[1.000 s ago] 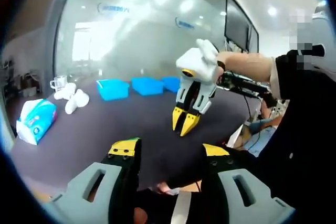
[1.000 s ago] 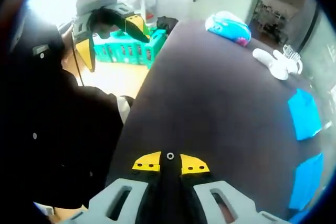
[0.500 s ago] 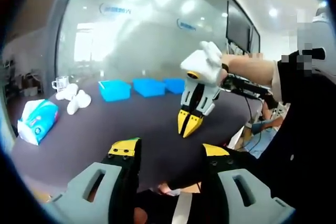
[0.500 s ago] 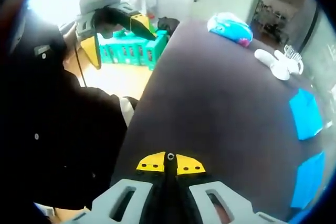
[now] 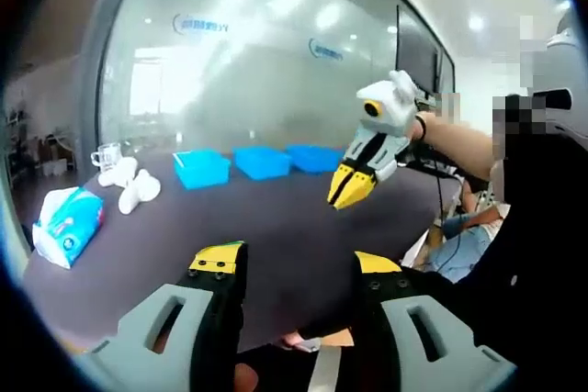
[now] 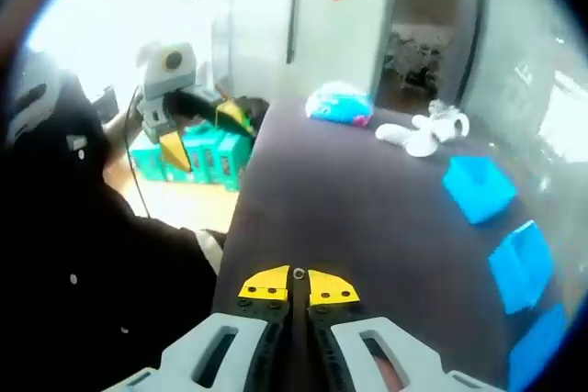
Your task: Sort the screws, nuts, and washers into the corresponding bins
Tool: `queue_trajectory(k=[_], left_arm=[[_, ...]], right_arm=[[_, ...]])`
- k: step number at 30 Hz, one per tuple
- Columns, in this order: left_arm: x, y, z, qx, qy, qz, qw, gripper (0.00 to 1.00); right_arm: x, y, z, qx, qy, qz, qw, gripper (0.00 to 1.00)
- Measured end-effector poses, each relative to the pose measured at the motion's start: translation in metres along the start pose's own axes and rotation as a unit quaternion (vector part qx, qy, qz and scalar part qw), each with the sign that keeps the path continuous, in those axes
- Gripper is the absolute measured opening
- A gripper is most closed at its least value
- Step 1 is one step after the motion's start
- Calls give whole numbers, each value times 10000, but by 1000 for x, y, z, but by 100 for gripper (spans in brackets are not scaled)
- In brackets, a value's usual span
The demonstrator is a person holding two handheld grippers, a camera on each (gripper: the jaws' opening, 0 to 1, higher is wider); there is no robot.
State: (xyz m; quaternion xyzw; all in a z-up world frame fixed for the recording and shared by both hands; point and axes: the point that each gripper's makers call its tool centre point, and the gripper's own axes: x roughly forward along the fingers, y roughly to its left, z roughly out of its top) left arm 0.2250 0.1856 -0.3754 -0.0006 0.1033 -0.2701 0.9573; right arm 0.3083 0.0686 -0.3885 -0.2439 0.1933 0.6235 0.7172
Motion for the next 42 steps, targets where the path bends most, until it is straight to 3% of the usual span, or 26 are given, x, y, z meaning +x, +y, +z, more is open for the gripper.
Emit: queue_trajectory(k=[4, 8, 11, 15, 19, 21, 25, 29, 33, 35, 42], left_arm=[[3, -3, 4, 7, -26, -61, 10000, 43], [6, -7, 8, 44, -54, -115, 9999, 43], [6, -9, 13, 52, -115, -138, 9998, 43], [7, -5, 17, -13, -194, -56, 9998, 43], [7, -2, 18, -57, -217, 6, 9997, 43], [7, -3, 17, -36, -195, 9, 9998, 43], [6, -4, 17, -33, -195, 5, 9998, 43], [3, -3, 19, -53, -245, 37, 9997, 43], [1, 0, 21, -101, -300, 96, 9995, 43], [0, 1, 21, -122, -319, 122, 9993, 43], [-5, 5, 22, -165, -384, 212, 9989, 43]], right_arm=[[-25, -11, 7, 274, -564, -488, 9968, 2], [-49, -21, 7, 477, -1019, -1097, 9876, 2], [-73, -34, 12, 648, -1548, -1893, 9675, 2], [-96, -37, 17, 956, -2093, -2404, 9430, 2], [-111, -40, 19, 1107, -2386, -2828, 9224, 2], [-113, -42, 19, 1187, -2454, -2892, 9177, 2], [-122, -67, 20, 1424, -2719, -3371, 8900, 2], [-125, -97, 21, 1548, -2748, -3656, 8757, 2], [-124, -126, 25, 1607, -2749, -3819, 8676, 2], [-115, -132, 33, 1591, -2703, -3853, 8679, 2], [-106, -189, 39, 1731, -2664, -3974, 8609, 2]])
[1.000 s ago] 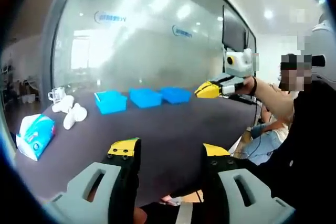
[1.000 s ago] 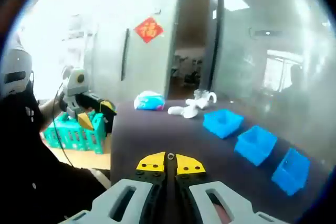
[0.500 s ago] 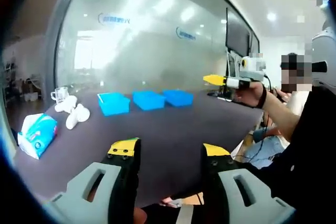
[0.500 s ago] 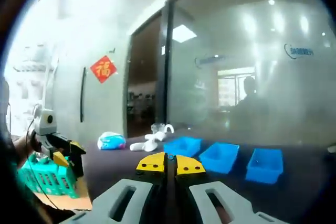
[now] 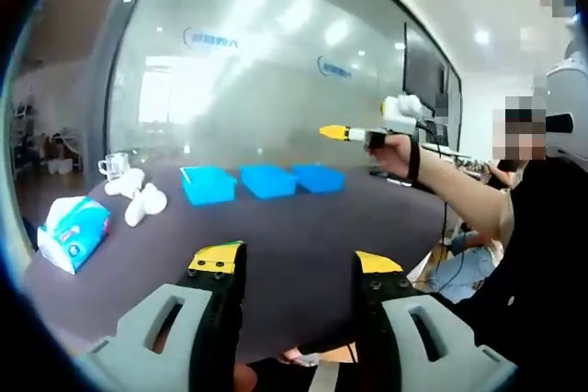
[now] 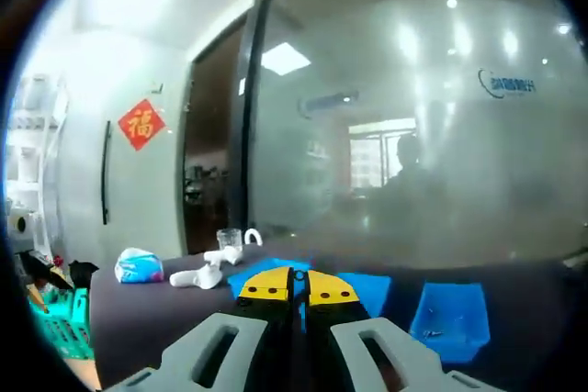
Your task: Sort the screws, nuts, and washers into the corresponding bins
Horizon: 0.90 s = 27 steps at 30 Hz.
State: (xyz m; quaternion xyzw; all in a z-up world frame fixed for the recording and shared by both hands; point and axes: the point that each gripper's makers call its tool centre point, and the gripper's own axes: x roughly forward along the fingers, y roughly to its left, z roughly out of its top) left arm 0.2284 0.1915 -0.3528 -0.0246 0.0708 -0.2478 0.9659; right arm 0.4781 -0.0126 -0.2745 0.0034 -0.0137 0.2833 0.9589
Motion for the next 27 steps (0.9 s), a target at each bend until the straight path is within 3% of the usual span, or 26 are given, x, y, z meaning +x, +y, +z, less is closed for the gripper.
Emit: queue_trajectory(k=[10, 16, 23, 27], left_arm=[[-1, 6, 0, -31, -9, 76, 10000, 43], [0, 8, -1, -47, 5, 85, 10000, 43], [-1, 11, -1, -56, 11, 153, 9999, 43], [-3, 13, 0, -76, -14, 181, 9998, 43]], right_arm=[[67, -36, -12, 47, 344, -270, 9990, 2], [97, -44, -21, -47, 507, -361, 9981, 2], [118, -55, -32, -244, 697, -506, 9960, 2], [121, -58, -38, -623, 771, -561, 9935, 4]])
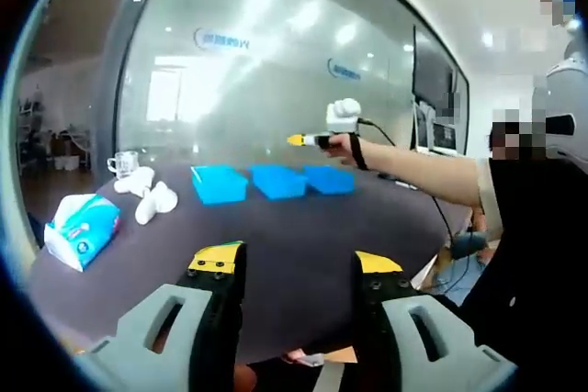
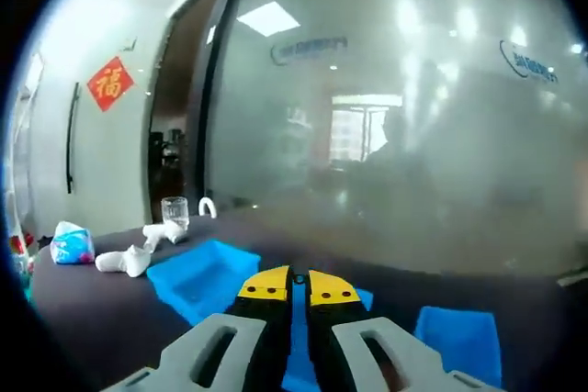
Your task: Sort the screws, nuts, and washers into the corresponding bins
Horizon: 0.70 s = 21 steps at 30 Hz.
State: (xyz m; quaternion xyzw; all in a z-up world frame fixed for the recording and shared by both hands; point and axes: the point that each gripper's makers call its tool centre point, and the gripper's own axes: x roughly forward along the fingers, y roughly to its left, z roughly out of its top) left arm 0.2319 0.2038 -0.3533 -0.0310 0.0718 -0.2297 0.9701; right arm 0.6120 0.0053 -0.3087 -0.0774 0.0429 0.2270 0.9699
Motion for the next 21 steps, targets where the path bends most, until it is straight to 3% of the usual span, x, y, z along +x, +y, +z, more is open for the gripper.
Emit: queue_trajectory(k=[1, 4, 11, 15, 17, 21], left_arm=[[0, 0, 0, 6, 7, 6, 10000, 43], [1, 0, -1, 21, 19, 1, 10000, 43], [3, 2, 6, 37, -81, 10, 10000, 43], [7, 3, 12, 102, -160, -11, 9998, 43], [9, 3, 14, 138, -176, -18, 9997, 44], [14, 3, 19, 235, -225, -48, 9995, 44]], right_arm=[[1, 0, -1, -48, 8, 13, 10000, 5], [-5, 4, -5, -49, 52, 104, 9999, 21], [-34, 11, -8, 207, -3, 376, 9991, 26], [-72, 23, -5, 319, -171, 557, 9978, 28], [-92, 36, -5, 380, -272, 821, 9955, 34], [-142, 47, -16, 451, -369, 961, 9937, 37]])
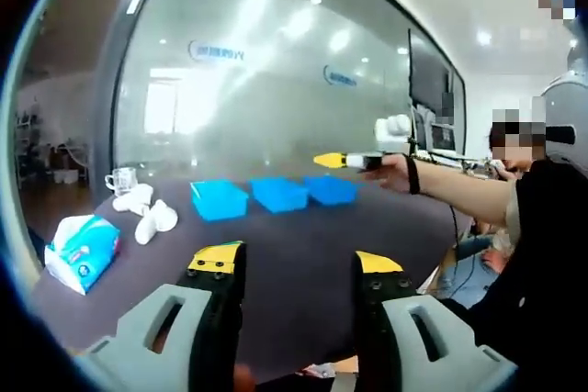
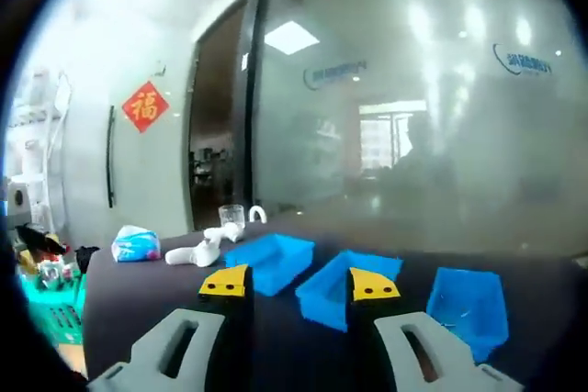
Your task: Sort the screws, nuts, and washers into the corresponding bins
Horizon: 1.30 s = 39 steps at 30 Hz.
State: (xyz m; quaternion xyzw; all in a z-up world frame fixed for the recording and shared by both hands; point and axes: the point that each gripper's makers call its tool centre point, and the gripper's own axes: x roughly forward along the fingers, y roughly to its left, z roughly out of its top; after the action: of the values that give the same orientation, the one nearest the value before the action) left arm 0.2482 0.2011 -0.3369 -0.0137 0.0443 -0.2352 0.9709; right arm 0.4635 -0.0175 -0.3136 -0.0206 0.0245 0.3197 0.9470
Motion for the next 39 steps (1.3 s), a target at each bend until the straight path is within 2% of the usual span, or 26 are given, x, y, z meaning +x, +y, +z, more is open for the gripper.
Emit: queue_trajectory(k=[7, 15, 21, 28, 39], left_arm=[[8, 3, 3, 128, -26, 12, 9999, 44], [7, 10, 11, 123, -92, 37, 9999, 45], [5, 13, 14, 151, -121, 100, 9998, 45], [-1, 14, 18, 102, -191, 173, 9996, 46], [-9, 15, 15, 82, -194, 273, 9994, 49]], right_arm=[[-80, 11, -8, -9, -194, -7, 9998, 38], [-174, -12, -12, -141, -315, -614, 9975, 45], [-226, -29, -18, -190, -304, -1053, 9938, 49], [-254, -41, -24, -149, -279, -1322, 9907, 54], [-261, -45, -22, 78, -402, -1376, 9896, 56]])
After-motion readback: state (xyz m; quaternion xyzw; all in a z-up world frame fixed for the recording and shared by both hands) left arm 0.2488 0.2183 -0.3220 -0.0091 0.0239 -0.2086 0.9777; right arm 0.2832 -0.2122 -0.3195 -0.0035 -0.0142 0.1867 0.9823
